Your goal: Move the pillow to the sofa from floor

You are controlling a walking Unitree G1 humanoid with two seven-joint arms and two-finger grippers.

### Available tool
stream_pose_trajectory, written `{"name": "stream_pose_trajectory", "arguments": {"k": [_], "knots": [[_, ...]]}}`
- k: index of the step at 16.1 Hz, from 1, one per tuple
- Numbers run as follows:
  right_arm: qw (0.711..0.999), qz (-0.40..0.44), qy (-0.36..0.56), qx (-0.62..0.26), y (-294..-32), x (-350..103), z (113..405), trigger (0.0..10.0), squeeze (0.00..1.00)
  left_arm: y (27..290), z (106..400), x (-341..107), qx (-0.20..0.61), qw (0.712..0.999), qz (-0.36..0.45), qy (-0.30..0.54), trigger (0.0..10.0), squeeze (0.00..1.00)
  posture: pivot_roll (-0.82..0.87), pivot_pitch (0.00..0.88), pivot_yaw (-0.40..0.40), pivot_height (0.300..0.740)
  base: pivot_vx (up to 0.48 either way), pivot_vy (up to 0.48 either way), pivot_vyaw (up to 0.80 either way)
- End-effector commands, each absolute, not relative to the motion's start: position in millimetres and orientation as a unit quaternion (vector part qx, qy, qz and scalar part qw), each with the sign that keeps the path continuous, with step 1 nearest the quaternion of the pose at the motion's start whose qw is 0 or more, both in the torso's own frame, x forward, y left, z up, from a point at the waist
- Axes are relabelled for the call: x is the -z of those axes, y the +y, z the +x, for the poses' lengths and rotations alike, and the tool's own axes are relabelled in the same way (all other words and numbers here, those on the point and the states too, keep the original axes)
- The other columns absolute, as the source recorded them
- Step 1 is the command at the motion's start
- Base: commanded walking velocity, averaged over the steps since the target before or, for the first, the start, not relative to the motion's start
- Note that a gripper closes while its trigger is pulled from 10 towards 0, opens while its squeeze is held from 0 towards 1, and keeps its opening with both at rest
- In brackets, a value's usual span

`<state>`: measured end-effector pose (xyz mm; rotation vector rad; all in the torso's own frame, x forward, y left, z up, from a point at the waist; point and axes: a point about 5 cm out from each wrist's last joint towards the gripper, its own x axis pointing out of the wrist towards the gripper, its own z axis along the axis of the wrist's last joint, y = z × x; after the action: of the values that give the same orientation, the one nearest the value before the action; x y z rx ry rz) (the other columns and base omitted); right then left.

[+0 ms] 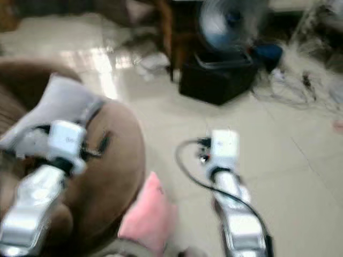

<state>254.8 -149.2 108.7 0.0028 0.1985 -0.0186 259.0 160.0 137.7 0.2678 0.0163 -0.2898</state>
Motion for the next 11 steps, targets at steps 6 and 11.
{"name": "stream_pose_trajectory", "arguments": {"k": [6,11], "knots": [[0.996,-0.009,0.092,0.002,-144.1,-113.8,255.2,10.0,0.0,170.5,259.0,-135.2,0.11,0.988,0.102,0.025,10.0,0.0,0.0,0.091,0.034,0.74,0.0,-0.32,-0.13],[0.995,-0.027,0.097,-0.019,-141.3,-110.6,254.8,10.0,0.0,179.9,255.9,-120.3,0.078,0.995,0.048,0.041,10.0,0.0,0.0,0.09,0.029,0.715,0.0,0.0,0.0]]}}
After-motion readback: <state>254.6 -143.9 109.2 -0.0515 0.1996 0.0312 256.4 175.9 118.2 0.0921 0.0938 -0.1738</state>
